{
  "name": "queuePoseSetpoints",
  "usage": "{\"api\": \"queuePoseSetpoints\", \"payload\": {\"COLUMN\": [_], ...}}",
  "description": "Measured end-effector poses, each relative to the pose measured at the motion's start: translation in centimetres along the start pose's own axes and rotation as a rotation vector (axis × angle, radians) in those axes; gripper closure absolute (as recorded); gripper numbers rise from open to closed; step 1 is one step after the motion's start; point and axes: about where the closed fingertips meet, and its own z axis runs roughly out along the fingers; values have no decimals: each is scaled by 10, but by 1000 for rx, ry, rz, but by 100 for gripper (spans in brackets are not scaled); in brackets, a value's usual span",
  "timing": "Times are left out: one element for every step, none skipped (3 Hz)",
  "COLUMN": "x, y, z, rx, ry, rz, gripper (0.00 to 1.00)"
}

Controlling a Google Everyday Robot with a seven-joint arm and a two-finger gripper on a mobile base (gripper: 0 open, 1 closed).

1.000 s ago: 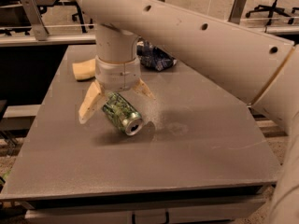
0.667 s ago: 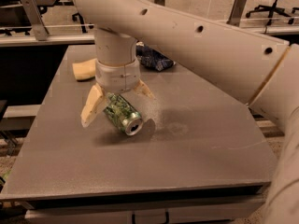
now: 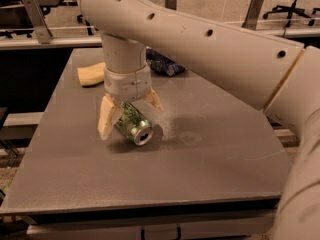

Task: Place green can upright

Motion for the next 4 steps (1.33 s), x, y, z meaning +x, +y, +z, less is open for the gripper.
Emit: {"api": "queuePoseSetpoints", "payload": {"x": [-3,-4,-3,1], "y": [2,-3,-12,-28], "z": [-2,-13,-25,-40], "rx": [-5,22,65,151], "ry": [2,14,30,42], "rz": [3,27,52,76], "gripper": [42,73,96,100]}}
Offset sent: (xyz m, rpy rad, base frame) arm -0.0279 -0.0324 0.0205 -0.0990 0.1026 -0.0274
